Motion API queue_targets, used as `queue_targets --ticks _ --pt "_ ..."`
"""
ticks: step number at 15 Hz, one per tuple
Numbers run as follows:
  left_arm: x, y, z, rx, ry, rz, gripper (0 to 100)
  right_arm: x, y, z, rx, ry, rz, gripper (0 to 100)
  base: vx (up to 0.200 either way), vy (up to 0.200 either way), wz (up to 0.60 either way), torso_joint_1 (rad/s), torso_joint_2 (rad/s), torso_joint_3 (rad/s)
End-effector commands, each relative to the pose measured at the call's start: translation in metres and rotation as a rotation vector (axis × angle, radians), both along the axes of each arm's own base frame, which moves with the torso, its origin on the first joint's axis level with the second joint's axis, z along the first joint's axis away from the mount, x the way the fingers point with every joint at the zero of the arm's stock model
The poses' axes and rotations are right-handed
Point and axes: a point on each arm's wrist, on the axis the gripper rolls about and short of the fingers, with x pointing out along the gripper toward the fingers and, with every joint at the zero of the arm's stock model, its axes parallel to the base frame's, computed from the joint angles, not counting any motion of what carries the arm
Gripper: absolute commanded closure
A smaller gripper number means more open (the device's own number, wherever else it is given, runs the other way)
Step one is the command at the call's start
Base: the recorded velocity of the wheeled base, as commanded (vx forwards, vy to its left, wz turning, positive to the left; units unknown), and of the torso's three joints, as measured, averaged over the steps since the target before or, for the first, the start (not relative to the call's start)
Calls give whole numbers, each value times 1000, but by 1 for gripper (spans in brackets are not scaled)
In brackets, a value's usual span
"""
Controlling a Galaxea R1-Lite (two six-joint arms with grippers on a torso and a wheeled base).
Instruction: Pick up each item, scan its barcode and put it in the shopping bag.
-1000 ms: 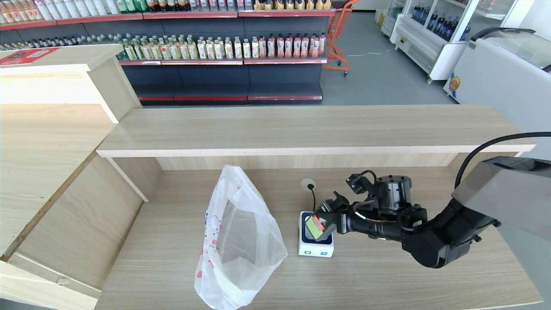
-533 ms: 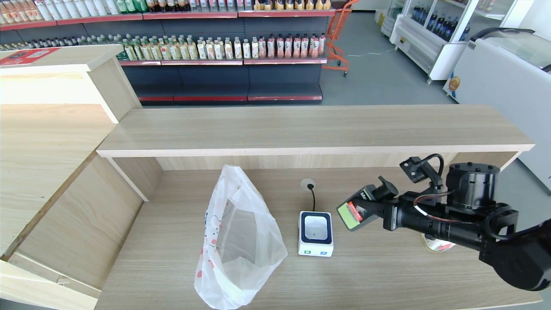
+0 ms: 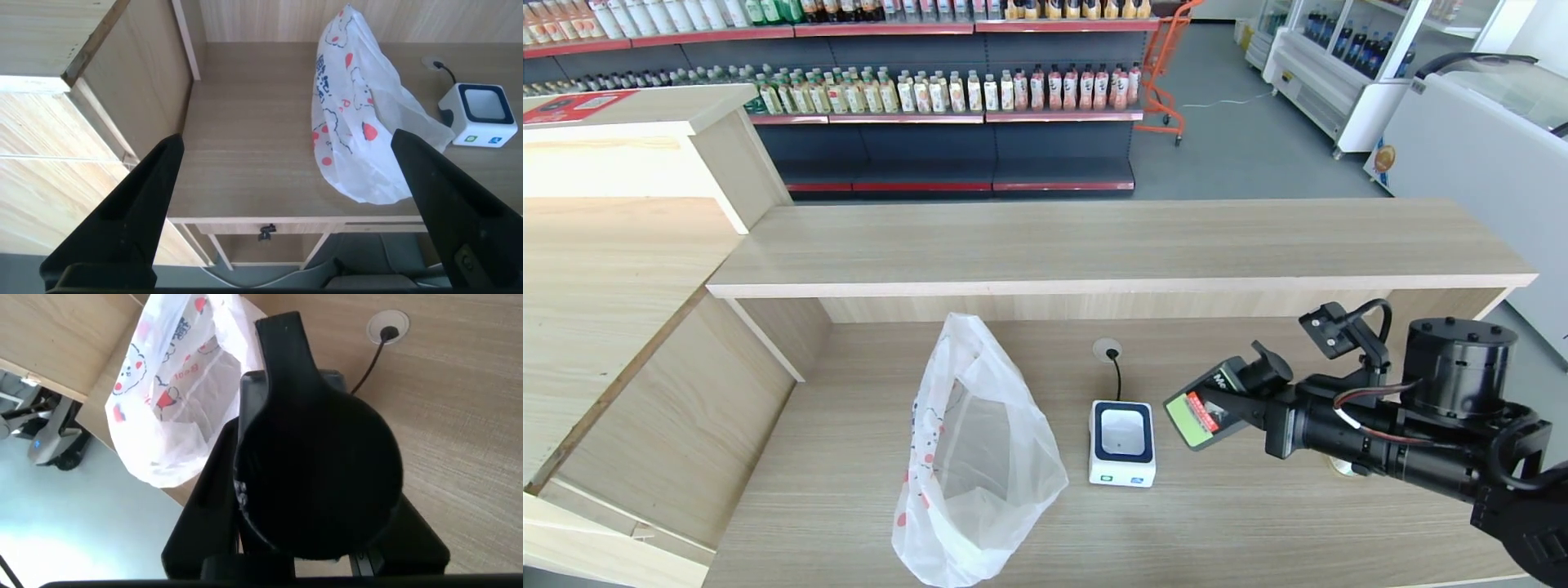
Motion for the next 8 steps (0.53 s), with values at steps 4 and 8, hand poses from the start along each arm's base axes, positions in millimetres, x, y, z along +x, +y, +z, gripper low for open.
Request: queue_targets --ticks 4,8 --pt "0 0 0 -2 0 0 0 -7 -2 -7 -9 29 1 100 -100 0 0 2 1 2" --pt "0 0 0 -2 0 0 0 -9 -3 -9 -12 42 1 100 0 0 0 0 0 0"
